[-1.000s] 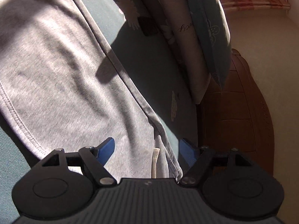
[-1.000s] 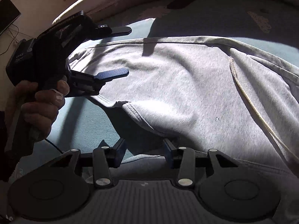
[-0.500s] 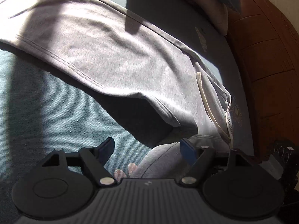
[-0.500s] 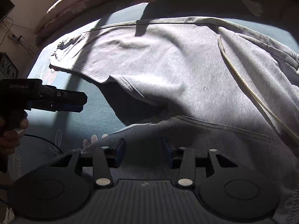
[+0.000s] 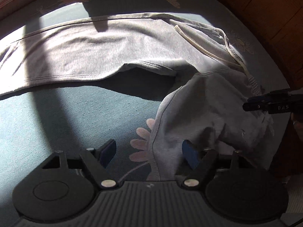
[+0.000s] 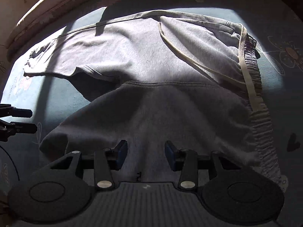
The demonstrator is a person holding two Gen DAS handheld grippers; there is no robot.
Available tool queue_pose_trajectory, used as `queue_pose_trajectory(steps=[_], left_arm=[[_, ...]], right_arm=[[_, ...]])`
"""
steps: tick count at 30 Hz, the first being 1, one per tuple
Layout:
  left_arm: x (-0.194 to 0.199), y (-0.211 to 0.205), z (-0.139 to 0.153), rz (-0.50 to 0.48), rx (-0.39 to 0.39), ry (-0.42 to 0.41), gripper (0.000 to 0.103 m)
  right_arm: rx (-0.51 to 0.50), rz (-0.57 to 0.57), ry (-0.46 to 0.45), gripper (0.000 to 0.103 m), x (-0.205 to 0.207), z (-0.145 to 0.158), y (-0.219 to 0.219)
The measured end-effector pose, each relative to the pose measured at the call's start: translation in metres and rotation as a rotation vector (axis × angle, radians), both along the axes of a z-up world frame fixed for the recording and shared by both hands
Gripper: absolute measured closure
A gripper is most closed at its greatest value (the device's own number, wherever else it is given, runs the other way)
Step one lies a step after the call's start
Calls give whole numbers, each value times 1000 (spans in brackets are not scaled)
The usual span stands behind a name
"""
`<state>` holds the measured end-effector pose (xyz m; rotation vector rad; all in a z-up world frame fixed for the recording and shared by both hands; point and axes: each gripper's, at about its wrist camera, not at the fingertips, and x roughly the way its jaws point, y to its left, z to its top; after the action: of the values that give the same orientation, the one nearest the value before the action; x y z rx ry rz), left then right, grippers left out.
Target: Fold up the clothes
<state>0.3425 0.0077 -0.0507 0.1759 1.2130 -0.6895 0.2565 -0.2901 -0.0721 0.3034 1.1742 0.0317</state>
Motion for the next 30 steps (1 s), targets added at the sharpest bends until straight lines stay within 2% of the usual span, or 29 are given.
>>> queue_pose_trajectory(steps=[2, 4, 6, 7, 10, 14, 17, 19, 20, 23, 26, 27, 29, 30], left_arm=[[-9, -11, 1, -47, -17, 8, 27], [-14, -17, -2, -55, -16, 14, 27], [-16, -21, -3, -47, -17, 23, 27], [-16, -21, -3, -41, -20, 24, 27], [-13, -18, 0, -16, -14, 16, 27], [-2, -13, -6, 50, -2, 47, 27], [4, -10, -10, 73, 8, 57, 27], [6, -10, -13, 76, 18, 61, 27], [8, -10, -15, 78, 25, 63, 27], [13, -13, -20, 84, 37, 69, 27], [18, -18, -18, 74, 25, 62, 27], [21, -21, -16, 67, 19, 53, 27], [25, -25, -15, 55, 10, 48, 27], [27, -28, -15, 50, 8, 46, 27]], right_arm=[[-48, -48, -22, 55, -3, 3, -25], [-104, -80, -62, 55, 4, 7, -54], [-151, -101, -122, 52, 22, 10, -87], [-168, -108, -149, 45, 35, 10, -103], [-209, -97, -202, 43, 82, -1, -142], [-190, -84, -184, 41, 140, -31, -180], [-166, -55, -154, 40, 163, -55, -190], [-143, 6, -137, 40, 169, -65, -187], [-139, 35, -130, 41, 171, -69, -185], [-199, 67, -128, 56, 172, -67, -171], [-331, 72, -146, 67, 175, -59, -161], [-363, 57, -153, 75, 177, -58, -162], [-413, 24, -160, 76, 183, -57, -165], [-395, 5, -144, 74, 186, -60, -169]])
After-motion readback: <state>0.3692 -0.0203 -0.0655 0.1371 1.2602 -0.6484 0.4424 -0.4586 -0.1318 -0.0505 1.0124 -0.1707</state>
